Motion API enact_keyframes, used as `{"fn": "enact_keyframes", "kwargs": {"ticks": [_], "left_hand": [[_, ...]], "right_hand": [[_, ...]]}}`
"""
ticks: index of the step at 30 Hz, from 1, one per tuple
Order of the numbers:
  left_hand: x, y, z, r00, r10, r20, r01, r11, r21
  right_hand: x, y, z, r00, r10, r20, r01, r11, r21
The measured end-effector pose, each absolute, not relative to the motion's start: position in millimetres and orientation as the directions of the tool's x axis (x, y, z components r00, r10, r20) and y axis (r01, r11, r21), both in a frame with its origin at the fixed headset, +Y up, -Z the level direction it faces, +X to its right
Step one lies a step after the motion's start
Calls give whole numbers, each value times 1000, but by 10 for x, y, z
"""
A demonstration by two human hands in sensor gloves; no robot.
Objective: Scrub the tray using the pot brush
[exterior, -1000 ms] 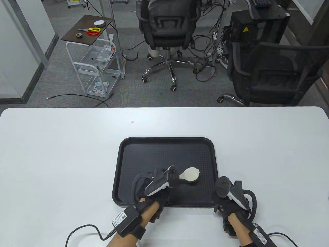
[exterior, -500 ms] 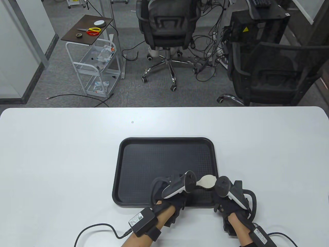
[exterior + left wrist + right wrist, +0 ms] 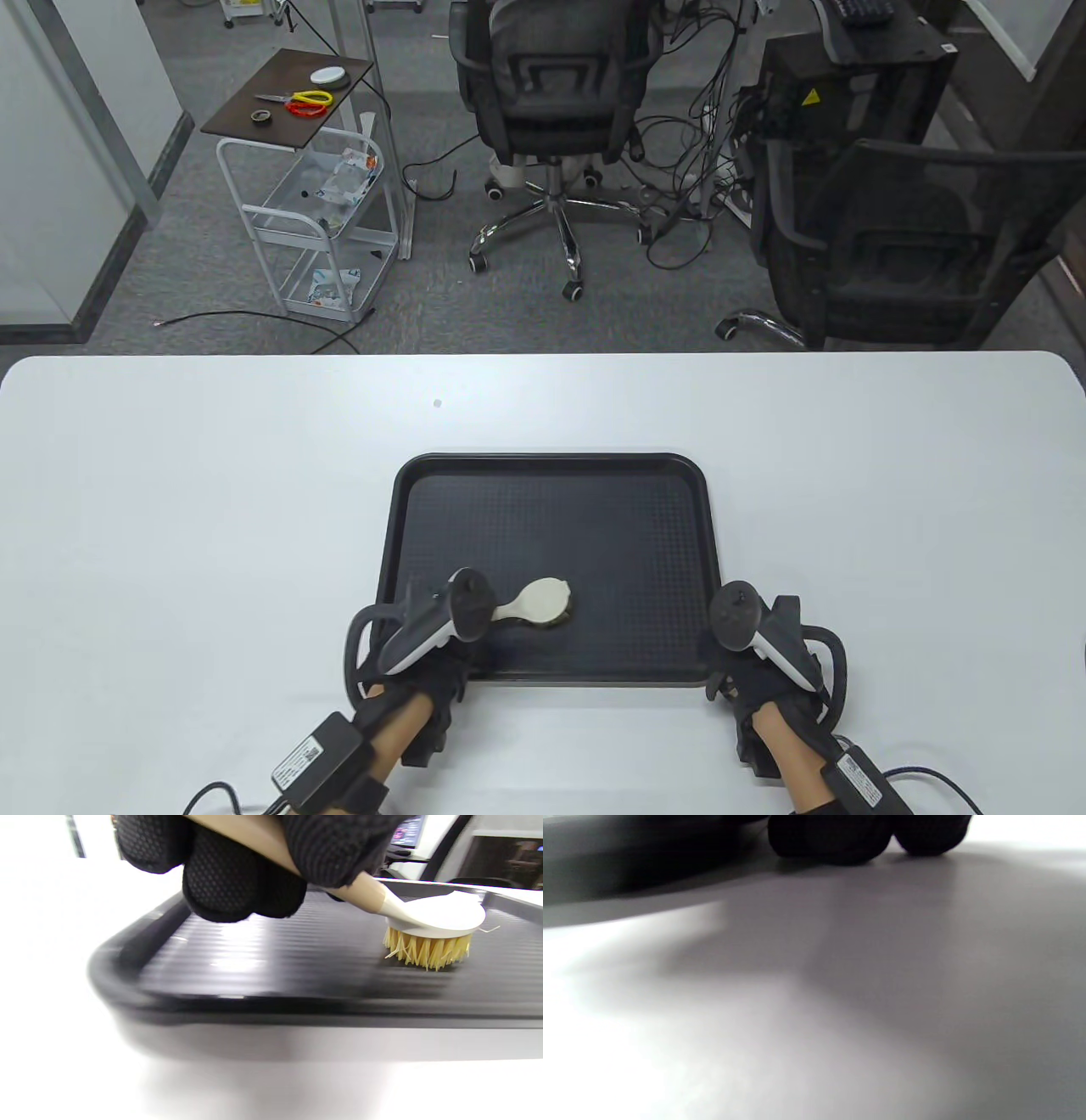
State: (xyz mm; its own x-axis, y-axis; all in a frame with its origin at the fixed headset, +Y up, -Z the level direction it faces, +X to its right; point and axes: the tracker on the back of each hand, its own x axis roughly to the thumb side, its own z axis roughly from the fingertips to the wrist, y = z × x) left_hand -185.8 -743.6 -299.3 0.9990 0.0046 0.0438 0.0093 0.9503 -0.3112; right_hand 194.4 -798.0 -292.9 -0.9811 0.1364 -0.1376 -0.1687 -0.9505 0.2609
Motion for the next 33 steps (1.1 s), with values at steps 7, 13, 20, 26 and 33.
{"fn": "enact_keyframes", "kwargs": {"ticks": [7,13,20,26,33], "left_hand": [[-2635,-7356,-2870,993,-32,-113,-7,946,-325],[-2780,-7292,-2838,989,-76,-129,36,956,-292],[-2376,-7057,-2848,996,-91,-11,87,976,-198],[-1660,-7087,-2880,991,-26,133,49,984,-171],[-812,-7274,-2891,963,31,268,26,978,-208]], "right_hand": [[1943,-7980,-2931,-981,137,-138,-170,-950,261],[1942,-7981,-2931,-981,138,-139,-170,-950,261],[1945,-7981,-2930,-980,139,-140,-172,-950,262],[1945,-7981,-2930,-980,139,-140,-172,-949,263],[1950,-7980,-2933,-980,141,-141,-175,-948,267]]}}
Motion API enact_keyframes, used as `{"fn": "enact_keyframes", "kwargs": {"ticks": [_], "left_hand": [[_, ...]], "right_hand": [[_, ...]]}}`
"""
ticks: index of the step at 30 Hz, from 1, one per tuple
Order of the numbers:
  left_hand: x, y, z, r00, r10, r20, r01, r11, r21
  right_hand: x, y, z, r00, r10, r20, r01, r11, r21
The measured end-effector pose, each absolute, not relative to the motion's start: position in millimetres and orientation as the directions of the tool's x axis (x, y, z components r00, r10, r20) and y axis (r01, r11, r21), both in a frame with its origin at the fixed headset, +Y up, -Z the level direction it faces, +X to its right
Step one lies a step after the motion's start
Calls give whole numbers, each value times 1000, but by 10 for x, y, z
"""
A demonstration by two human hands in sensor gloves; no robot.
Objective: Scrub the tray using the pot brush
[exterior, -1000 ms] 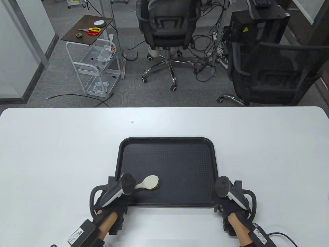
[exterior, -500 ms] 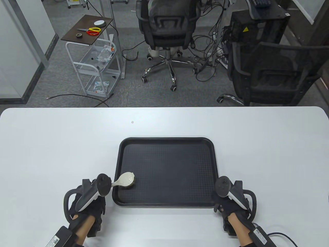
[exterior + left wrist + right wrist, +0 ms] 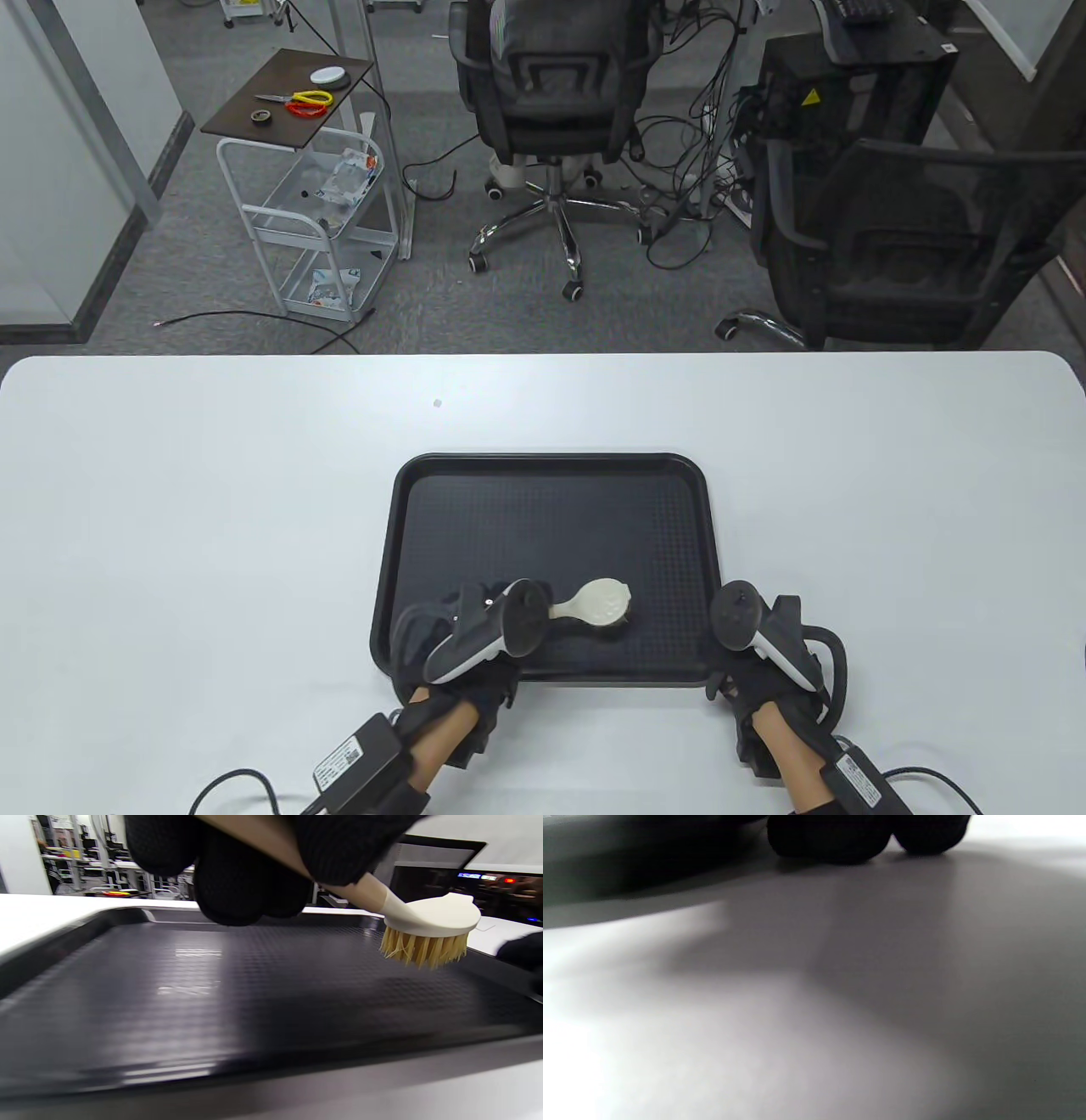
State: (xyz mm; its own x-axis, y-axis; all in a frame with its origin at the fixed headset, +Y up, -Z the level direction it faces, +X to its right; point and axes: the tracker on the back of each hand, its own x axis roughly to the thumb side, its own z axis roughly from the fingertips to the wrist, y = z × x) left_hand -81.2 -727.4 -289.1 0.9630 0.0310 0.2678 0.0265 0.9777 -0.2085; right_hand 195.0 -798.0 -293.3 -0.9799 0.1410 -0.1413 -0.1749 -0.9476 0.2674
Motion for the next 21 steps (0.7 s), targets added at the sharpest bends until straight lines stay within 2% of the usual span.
{"fn": "enact_keyframes", "kwargs": {"ticks": [4,9,15,21], "left_hand": [[-483,-7369,-2896,949,55,310,21,971,-236],[-296,-7454,-2891,938,68,339,23,966,-258],[-326,-7476,-2906,942,80,326,15,960,-279],[-520,-7508,-2851,951,48,305,44,957,-287]], "right_hand": [[1956,-7982,-2930,-979,148,-141,-182,-946,268],[1963,-7982,-2931,-978,153,-140,-186,-945,270],[1964,-7982,-2933,-979,151,-141,-184,-944,272],[1965,-7982,-2932,-979,147,-140,-181,-946,271]]}}
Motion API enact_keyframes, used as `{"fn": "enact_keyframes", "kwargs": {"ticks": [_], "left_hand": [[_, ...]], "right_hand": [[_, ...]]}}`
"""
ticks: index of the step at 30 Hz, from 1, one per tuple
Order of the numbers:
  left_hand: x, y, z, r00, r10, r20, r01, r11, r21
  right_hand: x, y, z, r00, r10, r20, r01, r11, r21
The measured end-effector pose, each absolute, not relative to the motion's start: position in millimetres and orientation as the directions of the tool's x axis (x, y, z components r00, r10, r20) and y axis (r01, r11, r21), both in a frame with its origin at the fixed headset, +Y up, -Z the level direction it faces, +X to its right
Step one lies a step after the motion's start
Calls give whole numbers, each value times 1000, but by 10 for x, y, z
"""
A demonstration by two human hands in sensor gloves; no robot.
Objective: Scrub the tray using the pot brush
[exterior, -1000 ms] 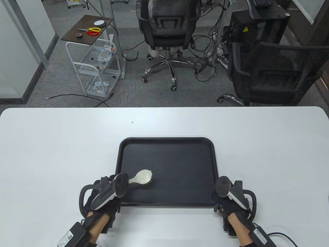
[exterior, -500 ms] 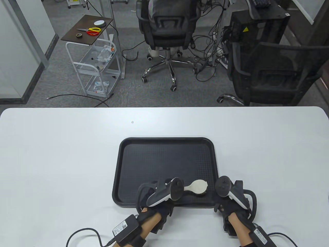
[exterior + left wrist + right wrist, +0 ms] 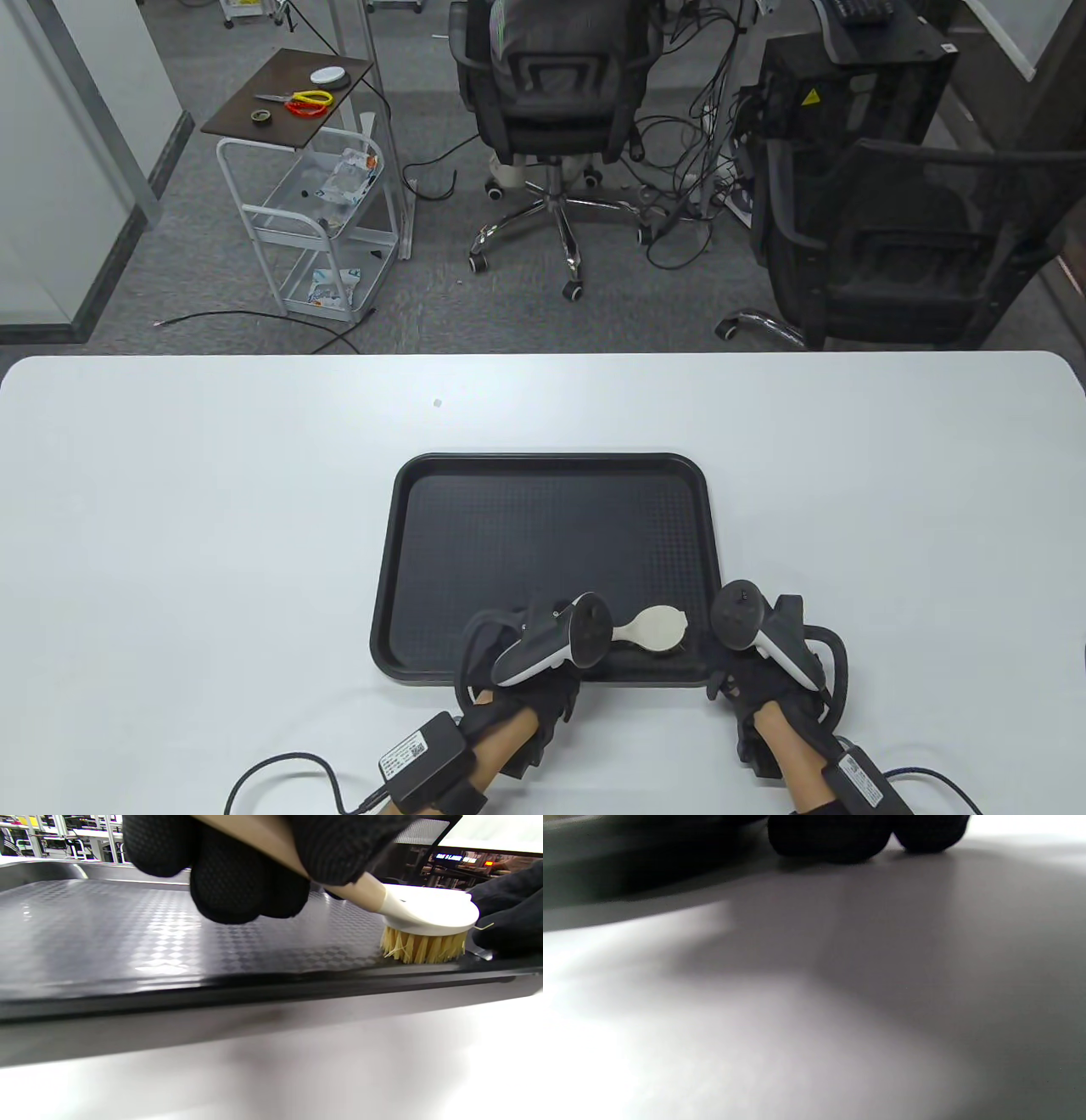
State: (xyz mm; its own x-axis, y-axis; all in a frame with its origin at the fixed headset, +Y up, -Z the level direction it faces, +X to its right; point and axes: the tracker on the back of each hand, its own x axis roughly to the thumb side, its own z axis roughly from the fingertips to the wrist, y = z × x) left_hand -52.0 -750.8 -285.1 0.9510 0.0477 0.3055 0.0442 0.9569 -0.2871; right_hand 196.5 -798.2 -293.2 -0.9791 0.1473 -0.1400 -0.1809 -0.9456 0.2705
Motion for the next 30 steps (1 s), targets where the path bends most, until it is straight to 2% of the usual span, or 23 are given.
{"fn": "enact_keyframes", "kwargs": {"ticks": [6,14,19,24,28,30], "left_hand": [[-1020,-7466,-2761,970,12,245,61,955,-289],[-2119,-7366,-2696,998,-49,43,60,952,-300],[-2641,-7327,-2689,995,-67,-69,42,949,-312],[-2870,-7291,-2709,991,-54,-118,13,946,-323],[-2756,-7243,-2763,991,-105,-79,79,957,-279],[-2661,-7193,-2826,994,-86,-63,66,961,-268]], "right_hand": [[1962,-7984,-2933,-979,148,-141,-182,-946,270],[1961,-7985,-2935,-979,147,-143,-182,-945,272],[1957,-7986,-2935,-979,146,-145,-181,-946,270],[1949,-7988,-2932,-979,141,-146,-176,-948,267],[1952,-7990,-2930,-978,147,-146,-182,-947,264],[1950,-7990,-2932,-979,143,-146,-178,-947,267]]}}
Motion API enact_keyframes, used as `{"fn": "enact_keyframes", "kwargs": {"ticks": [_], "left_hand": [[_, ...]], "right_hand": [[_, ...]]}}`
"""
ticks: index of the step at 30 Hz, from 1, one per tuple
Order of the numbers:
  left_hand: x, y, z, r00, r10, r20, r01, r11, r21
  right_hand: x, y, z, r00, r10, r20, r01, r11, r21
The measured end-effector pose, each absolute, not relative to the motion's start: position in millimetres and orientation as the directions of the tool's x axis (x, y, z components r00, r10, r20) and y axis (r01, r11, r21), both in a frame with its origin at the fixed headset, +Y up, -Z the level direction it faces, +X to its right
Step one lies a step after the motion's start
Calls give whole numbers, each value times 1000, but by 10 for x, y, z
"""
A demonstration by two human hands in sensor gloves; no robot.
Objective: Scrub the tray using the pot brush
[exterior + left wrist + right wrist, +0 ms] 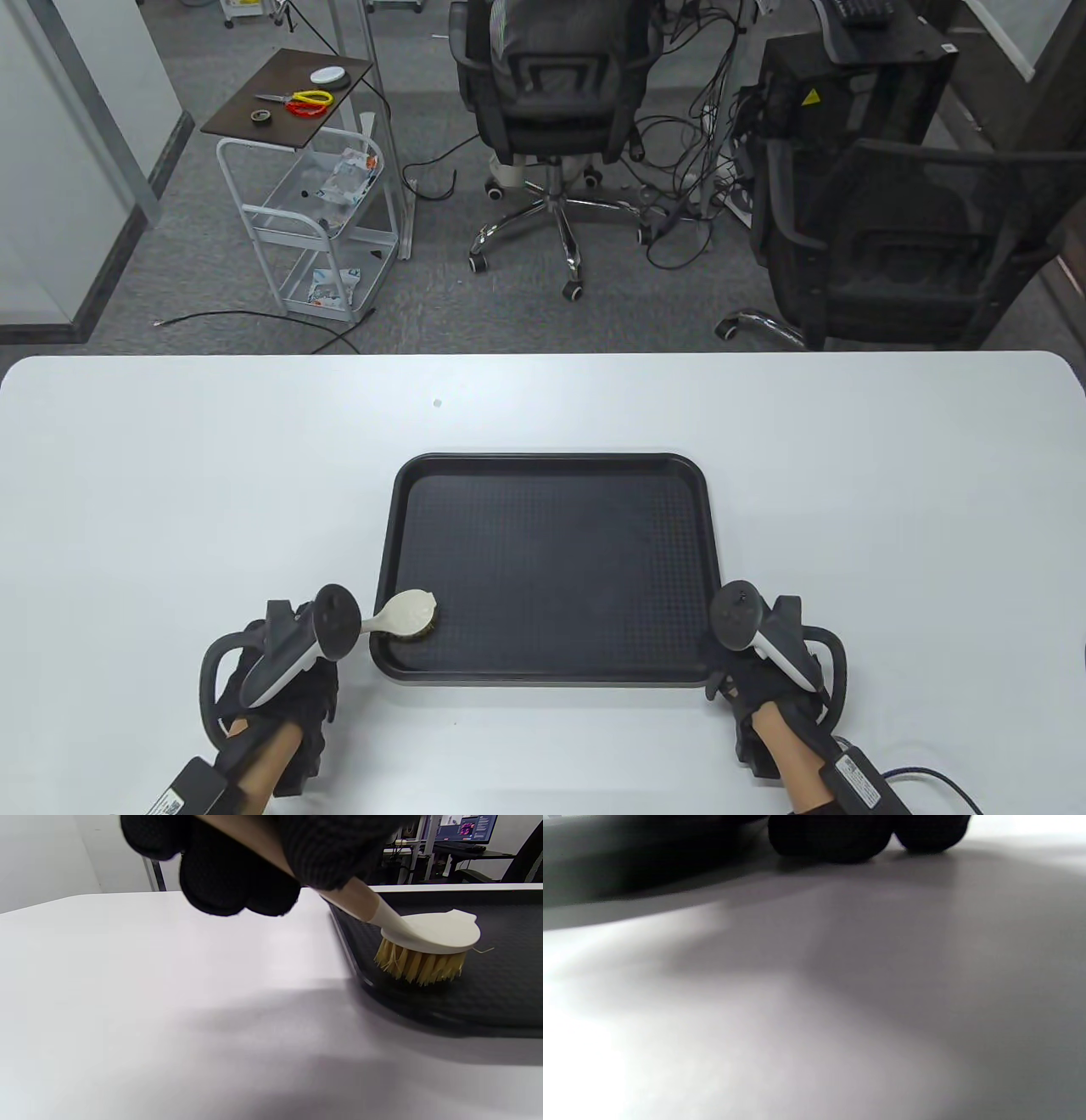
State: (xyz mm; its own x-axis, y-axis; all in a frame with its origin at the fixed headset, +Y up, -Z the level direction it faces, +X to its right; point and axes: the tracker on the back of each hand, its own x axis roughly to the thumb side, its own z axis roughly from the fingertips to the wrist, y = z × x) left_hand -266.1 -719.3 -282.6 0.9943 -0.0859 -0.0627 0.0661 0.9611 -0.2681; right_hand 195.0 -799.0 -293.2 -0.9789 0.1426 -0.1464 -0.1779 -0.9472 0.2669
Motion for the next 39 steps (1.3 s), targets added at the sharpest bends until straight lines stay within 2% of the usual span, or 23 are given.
{"fn": "enact_keyframes", "kwargs": {"ticks": [4,7,13,19,22,26,33,39], "left_hand": [[-2412,-7067,-2998,997,-69,-20,63,974,-219],[-2164,-7000,-3166,1000,-2,6,3,983,-181],[-1593,-6983,-3527,998,21,53,-12,986,-164],[-951,-7163,-3926,993,77,87,-60,981,-184],[-665,-7272,-4103,994,59,96,-40,981,-190],[-383,-7410,-4252,991,94,99,-68,970,-233],[-127,-7593,-4350,990,103,94,-76,965,-251],[-259,-7575,-4371,996,73,60,-56,970,-238]], "right_hand": [[1952,-7990,-2931,-978,147,-145,-182,-947,266],[1951,-7989,-2932,-979,144,-145,-179,-947,267],[1952,-7989,-2931,-979,144,-145,-179,-947,266],[1955,-7989,-2933,-978,147,-145,-182,-946,268],[1957,-7989,-2933,-978,149,-145,-184,-946,268],[1960,-7989,-2934,-978,151,-144,-186,-945,270],[1963,-7989,-2936,-978,152,-143,-187,-944,272],[1964,-7990,-2936,-978,155,-143,-189,-944,271]]}}
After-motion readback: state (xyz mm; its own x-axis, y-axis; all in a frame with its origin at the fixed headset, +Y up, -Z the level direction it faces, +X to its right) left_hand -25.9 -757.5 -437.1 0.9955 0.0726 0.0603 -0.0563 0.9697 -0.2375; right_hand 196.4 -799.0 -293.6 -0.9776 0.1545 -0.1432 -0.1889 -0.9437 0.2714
